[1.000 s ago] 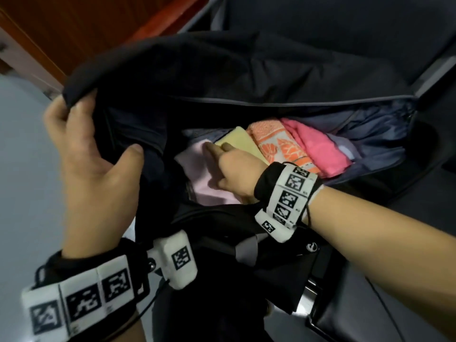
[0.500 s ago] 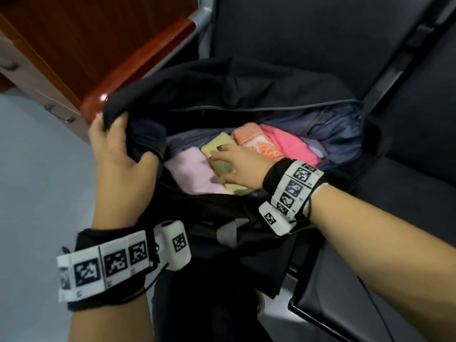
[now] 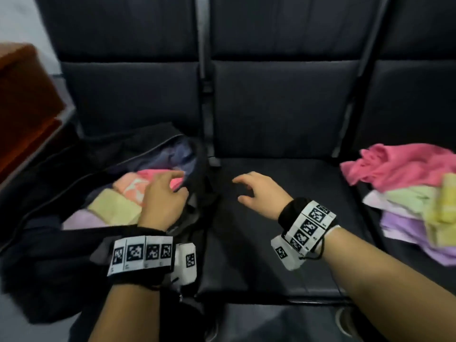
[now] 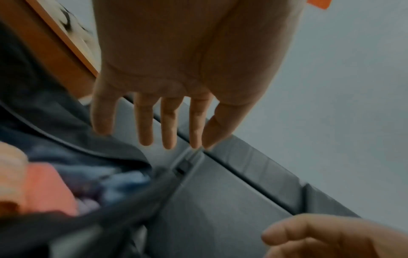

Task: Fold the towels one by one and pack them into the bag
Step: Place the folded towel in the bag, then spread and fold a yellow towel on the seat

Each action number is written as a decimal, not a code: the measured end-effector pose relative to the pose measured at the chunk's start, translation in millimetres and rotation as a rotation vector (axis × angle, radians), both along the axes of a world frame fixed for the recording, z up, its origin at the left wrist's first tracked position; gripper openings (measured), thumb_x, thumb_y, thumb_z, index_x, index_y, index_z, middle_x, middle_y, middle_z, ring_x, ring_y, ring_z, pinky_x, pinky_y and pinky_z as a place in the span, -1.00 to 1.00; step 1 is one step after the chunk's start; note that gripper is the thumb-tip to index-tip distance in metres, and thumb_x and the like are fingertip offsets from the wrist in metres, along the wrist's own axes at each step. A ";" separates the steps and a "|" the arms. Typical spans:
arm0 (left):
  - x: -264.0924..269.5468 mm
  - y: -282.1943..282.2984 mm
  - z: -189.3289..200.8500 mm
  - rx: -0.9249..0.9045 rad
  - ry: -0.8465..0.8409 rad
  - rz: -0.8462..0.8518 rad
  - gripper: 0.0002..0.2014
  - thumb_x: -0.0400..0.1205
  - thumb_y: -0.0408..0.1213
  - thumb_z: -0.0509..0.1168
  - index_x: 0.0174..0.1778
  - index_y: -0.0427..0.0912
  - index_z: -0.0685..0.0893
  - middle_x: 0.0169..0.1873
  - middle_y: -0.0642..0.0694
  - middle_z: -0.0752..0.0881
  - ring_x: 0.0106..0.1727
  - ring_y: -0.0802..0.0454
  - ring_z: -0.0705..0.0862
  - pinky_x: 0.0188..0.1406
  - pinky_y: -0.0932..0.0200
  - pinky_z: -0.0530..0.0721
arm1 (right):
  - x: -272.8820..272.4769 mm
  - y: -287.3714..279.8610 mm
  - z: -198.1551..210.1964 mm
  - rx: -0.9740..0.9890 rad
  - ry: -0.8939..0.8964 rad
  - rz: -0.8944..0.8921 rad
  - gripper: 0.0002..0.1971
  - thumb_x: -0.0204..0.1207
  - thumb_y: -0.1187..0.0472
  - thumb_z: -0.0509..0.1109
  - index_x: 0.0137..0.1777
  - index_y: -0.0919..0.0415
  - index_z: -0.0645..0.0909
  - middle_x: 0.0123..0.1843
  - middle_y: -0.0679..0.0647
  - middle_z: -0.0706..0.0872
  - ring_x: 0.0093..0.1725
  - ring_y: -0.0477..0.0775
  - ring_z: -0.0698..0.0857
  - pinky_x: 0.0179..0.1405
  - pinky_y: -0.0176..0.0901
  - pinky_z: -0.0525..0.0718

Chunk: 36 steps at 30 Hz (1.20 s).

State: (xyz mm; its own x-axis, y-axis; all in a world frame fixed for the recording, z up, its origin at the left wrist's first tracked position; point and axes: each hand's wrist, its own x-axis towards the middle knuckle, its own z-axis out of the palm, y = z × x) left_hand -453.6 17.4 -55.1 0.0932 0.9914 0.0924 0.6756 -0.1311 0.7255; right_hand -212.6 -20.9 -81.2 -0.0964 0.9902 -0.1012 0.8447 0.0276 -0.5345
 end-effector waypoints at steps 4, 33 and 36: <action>116.3 -14.8 -17.1 -0.047 0.009 -0.199 -0.69 0.56 -0.41 0.40 0.22 -0.16 0.76 0.17 -0.14 0.74 0.23 -0.05 0.70 0.28 0.17 0.54 | 108.7 -58.8 -6.9 0.000 -0.024 -0.204 -0.52 0.58 0.04 0.41 0.50 -0.07 0.48 0.38 0.00 0.58 0.34 0.08 0.60 0.31 0.11 0.62; 496.9 -141.3 -111.6 -0.447 -0.156 -0.657 -0.74 0.62 -0.47 0.36 0.18 -0.12 0.74 0.04 -0.11 0.77 -0.04 -0.03 0.75 0.08 0.14 0.72 | 427.2 -210.0 -84.0 0.134 0.194 -0.871 -0.79 0.48 0.36 0.47 0.09 0.19 0.75 -0.11 0.06 0.71 -0.11 0.03 0.65 -0.11 -0.20 0.54; 489.2 -151.3 -90.2 -0.446 -0.251 -0.720 -0.43 0.58 -0.51 0.38 0.47 0.04 0.55 0.17 -0.05 0.68 -0.04 0.05 0.71 0.04 0.23 0.71 | 408.5 -211.5 -50.7 0.328 0.480 -0.848 -0.81 0.43 0.44 0.52 -0.10 0.11 0.77 -0.30 0.05 0.68 -0.33 -0.20 0.57 -0.25 -0.38 0.54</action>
State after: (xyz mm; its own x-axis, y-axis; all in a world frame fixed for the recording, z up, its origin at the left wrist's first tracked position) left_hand 35.6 -133.9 -145.3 0.7376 0.6489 -0.1870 0.3517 -0.1327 0.9267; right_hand 195.8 -232.5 -131.9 0.6890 0.7229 0.0516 0.3536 -0.2732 -0.8946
